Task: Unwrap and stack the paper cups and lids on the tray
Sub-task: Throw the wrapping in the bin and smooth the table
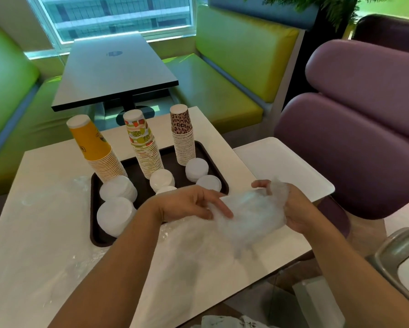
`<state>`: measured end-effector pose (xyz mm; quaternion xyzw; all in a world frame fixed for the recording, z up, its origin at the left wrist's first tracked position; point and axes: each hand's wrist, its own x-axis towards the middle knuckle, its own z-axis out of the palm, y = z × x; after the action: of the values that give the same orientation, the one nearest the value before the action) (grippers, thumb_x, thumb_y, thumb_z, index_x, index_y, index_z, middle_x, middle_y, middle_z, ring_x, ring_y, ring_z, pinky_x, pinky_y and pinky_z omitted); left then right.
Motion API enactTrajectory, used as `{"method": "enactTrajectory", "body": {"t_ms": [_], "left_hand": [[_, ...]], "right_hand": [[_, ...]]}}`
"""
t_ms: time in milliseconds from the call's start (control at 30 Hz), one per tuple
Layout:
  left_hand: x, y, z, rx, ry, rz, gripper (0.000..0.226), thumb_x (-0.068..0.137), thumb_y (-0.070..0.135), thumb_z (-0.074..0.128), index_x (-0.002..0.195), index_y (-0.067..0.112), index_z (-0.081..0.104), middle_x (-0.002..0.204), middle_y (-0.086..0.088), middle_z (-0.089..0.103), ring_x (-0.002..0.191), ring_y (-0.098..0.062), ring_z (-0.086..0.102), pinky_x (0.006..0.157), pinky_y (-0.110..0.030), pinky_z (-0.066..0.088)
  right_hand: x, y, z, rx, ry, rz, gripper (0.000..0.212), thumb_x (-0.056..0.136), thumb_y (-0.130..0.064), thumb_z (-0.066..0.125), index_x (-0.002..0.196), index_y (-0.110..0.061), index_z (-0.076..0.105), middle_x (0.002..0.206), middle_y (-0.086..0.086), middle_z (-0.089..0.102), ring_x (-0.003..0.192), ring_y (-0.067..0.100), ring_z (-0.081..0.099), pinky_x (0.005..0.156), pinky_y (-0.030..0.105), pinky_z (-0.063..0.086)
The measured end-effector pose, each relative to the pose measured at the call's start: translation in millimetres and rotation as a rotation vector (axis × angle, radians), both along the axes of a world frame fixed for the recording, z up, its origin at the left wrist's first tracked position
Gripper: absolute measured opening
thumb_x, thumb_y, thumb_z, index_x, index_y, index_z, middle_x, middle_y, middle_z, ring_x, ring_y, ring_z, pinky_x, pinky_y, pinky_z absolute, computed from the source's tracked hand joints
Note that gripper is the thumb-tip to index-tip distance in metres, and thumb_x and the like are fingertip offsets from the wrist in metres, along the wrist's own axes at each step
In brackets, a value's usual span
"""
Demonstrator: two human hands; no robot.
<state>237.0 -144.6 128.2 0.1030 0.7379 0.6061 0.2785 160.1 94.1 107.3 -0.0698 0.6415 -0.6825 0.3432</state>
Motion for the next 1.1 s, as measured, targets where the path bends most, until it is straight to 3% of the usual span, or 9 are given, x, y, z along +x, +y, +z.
{"method": "enactTrajectory", "body": {"t_ms": [133, 200, 367, 467, 600, 667, 833, 1000, 1100], "left_hand": [[-5, 10, 6, 0.035, -0.041, 0.060, 0.065, 0.074, 0.022, 0.071, 0.133, 0.010, 0.045, 0.140, -0.007, 0.049, 0.131, -0.020, 0.045, 0.111, -0.039, 0.035], [-10, 24, 7, -0.031, -0.082, 0.134, 0.070, 0.073, 0.017, 0.075, 0.134, 0.014, 0.041, 0.134, -0.008, 0.054, 0.125, -0.020, 0.051, 0.108, -0.038, 0.039], [-17, 49, -11, -0.198, -0.133, 0.188, 0.027, 0.079, 0.000, 0.070, 0.104, 0.008, 0.063, 0.100, -0.012, 0.066, 0.097, -0.028, 0.063, 0.095, -0.042, 0.051], [-18, 53, -19, -0.174, -0.101, 0.410, 0.014, 0.082, 0.006, 0.069, 0.096, 0.002, 0.069, 0.091, -0.016, 0.068, 0.087, -0.026, 0.065, 0.089, -0.042, 0.053], [-24, 56, -26, -0.188, -0.067, 0.721, 0.014, 0.087, 0.005, 0.061, 0.098, -0.001, 0.066, 0.096, -0.021, 0.067, 0.092, -0.032, 0.064, 0.087, -0.045, 0.052], [-26, 61, -27, -0.134, -0.124, 0.753, 0.016, 0.088, 0.005, 0.060, 0.102, 0.001, 0.065, 0.098, -0.019, 0.067, 0.092, -0.031, 0.065, 0.086, -0.044, 0.054], [-21, 62, -26, -0.021, -0.283, 0.641, 0.025, 0.087, 0.007, 0.065, 0.111, 0.003, 0.063, 0.106, -0.016, 0.068, 0.100, -0.031, 0.065, 0.090, -0.046, 0.053], [-15, 45, -30, 0.377, -0.343, 0.504, 0.039, 0.088, -0.012, 0.049, 0.120, 0.008, 0.058, 0.110, -0.012, 0.067, 0.090, -0.021, 0.067, 0.080, -0.033, 0.055], [-16, 42, -27, 0.524, -0.371, 0.496, 0.036, 0.088, -0.015, 0.041, 0.114, 0.002, 0.060, 0.101, -0.013, 0.069, 0.083, -0.020, 0.069, 0.078, -0.030, 0.055]], "right_hand": [[0, 1, 20, 0.012, 0.324, 0.247, 0.053, 0.091, 0.006, 0.040, 0.063, -0.023, 0.074, 0.092, -0.001, 0.066, 0.088, 0.019, 0.063, 0.078, 0.030, 0.054], [1, -7, 27, 0.048, 0.411, 0.361, 0.055, 0.086, 0.011, 0.047, 0.055, -0.028, 0.072, 0.095, 0.001, 0.065, 0.093, 0.019, 0.061, 0.086, 0.033, 0.052], [4, -14, 25, 0.044, 0.609, 0.347, 0.038, 0.085, 0.007, 0.058, 0.076, -0.026, 0.074, 0.096, -0.009, 0.068, 0.094, 0.011, 0.063, 0.080, 0.023, 0.053], [2, -9, 8, -0.072, 0.503, 0.030, 0.030, 0.089, -0.008, 0.054, 0.114, -0.025, 0.062, 0.117, -0.013, 0.062, 0.112, 0.011, 0.058, 0.085, 0.022, 0.049], [12, -8, -24, -0.151, 0.137, -0.207, 0.104, 0.054, -0.064, 0.078, 0.141, -0.048, 0.023, 0.145, -0.010, 0.036, 0.129, 0.012, 0.042, 0.103, 0.039, 0.038], [16, -9, -40, -0.178, -0.108, -0.086, 0.123, 0.050, -0.058, 0.086, 0.147, -0.042, 0.011, 0.149, 0.000, 0.036, 0.130, 0.024, 0.045, 0.104, 0.053, 0.040], [23, -11, -45, -0.224, -0.234, 0.055, 0.054, 0.083, -0.021, 0.067, 0.132, -0.005, 0.051, 0.125, 0.020, 0.061, 0.114, 0.032, 0.059, 0.093, 0.042, 0.052], [11, -1, -43, -0.283, -0.170, -0.005, 0.099, 0.039, -0.036, 0.095, 0.123, 0.001, 0.057, 0.113, 0.019, 0.066, 0.097, 0.027, 0.067, 0.076, 0.032, 0.058], [4, 1, -41, -0.325, -0.165, -0.031, 0.096, 0.034, -0.036, 0.097, 0.119, -0.008, 0.063, 0.116, 0.018, 0.064, 0.098, 0.026, 0.064, 0.075, 0.031, 0.058]]}}
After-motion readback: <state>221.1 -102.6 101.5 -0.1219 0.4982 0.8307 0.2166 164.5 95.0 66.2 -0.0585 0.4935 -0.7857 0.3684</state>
